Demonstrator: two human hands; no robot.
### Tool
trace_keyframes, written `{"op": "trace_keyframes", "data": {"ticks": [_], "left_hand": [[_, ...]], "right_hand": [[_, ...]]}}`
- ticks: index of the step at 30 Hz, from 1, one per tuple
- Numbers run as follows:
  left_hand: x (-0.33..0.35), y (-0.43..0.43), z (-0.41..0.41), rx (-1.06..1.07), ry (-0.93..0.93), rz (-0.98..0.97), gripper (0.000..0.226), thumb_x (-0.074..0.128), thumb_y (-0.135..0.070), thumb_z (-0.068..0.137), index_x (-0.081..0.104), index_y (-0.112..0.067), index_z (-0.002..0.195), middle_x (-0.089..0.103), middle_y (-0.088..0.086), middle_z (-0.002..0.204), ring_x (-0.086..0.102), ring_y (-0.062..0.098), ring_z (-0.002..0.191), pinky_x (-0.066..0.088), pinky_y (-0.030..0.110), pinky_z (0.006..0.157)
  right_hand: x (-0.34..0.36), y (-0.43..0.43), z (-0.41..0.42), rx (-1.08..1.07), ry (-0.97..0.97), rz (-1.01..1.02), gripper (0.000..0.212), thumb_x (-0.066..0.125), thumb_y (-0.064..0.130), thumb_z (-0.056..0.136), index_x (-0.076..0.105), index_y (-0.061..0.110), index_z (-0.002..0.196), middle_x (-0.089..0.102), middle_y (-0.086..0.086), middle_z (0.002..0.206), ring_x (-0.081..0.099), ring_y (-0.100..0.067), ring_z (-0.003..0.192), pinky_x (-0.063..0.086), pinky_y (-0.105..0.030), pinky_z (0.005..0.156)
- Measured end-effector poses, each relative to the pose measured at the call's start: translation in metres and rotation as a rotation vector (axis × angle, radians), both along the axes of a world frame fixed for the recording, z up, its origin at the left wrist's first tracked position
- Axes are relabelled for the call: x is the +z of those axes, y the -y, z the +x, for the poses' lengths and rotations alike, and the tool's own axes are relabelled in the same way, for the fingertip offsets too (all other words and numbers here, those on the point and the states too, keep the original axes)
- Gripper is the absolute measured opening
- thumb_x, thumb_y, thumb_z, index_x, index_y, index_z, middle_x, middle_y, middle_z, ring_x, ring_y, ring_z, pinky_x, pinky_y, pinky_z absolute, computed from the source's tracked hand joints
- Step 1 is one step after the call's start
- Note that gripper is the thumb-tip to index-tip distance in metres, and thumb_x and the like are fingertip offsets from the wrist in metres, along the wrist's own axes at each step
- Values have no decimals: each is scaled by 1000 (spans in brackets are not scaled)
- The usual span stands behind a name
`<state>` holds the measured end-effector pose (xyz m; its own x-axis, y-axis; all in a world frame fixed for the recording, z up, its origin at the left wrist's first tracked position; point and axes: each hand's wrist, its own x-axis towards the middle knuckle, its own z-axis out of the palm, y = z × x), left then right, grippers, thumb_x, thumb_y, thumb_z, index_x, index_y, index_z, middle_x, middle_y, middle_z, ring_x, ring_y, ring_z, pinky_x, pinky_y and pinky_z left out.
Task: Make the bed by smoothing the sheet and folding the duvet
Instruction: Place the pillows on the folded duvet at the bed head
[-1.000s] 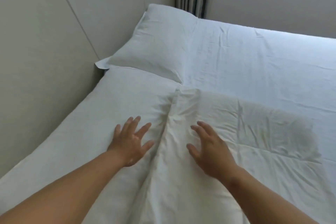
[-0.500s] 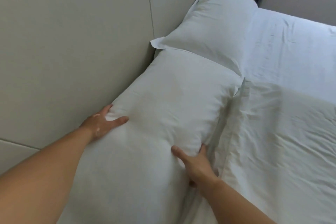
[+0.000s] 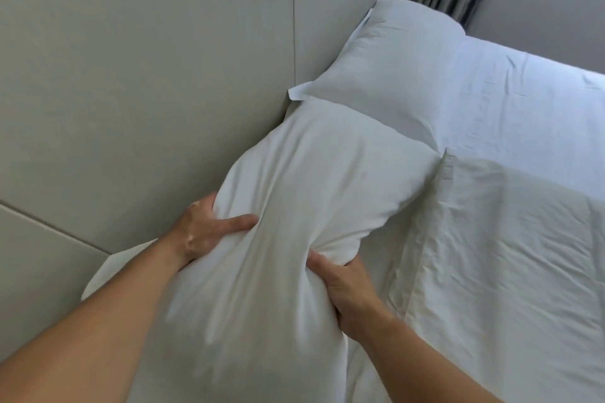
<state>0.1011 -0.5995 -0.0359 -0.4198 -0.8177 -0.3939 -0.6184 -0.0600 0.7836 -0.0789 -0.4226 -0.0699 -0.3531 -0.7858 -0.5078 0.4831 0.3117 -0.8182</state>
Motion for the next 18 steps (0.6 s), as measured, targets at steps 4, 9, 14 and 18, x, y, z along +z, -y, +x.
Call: {"op": "trace_keyframes", "data": {"ticks": [4, 9, 14, 18], "left_hand": [[66, -39, 10, 30, -22, -78, 52, 90, -43, 61, 65, -39, 107, 73, -16, 98, 66, -12, 81, 49, 16, 70], [167, -88, 21, 9, -26, -244, 64, 91, -53, 53, 64, -46, 111, 71, -28, 98, 65, -11, 87, 50, 20, 75], [279, -149, 18, -15, -56, -425, 62, 89, -60, 48, 57, -59, 102, 61, -46, 94, 57, -23, 86, 43, 12, 71], [327, -211, -20, -77, -113, -438, 58, 93, -47, 53, 53, -58, 95, 63, -40, 83, 53, -27, 78, 37, 9, 68]], "right_hand": [[61, -30, 3, 19, -28, 19, 61, 89, 16, 72, 63, 22, 127, 75, -1, 114, 72, -23, 105, 55, -49, 97], [155, -75, 6, 16, -27, -26, 68, 89, 23, 60, 66, 17, 124, 76, -4, 111, 74, -26, 102, 57, -49, 93], [244, -138, -1, -25, -28, -112, 69, 89, 16, 61, 65, 16, 126, 75, -9, 115, 72, -30, 106, 55, -51, 95], [297, -212, -32, -101, -105, -125, 68, 89, 17, 59, 68, 13, 123, 75, -11, 114, 72, -31, 106, 56, -51, 94]]}}
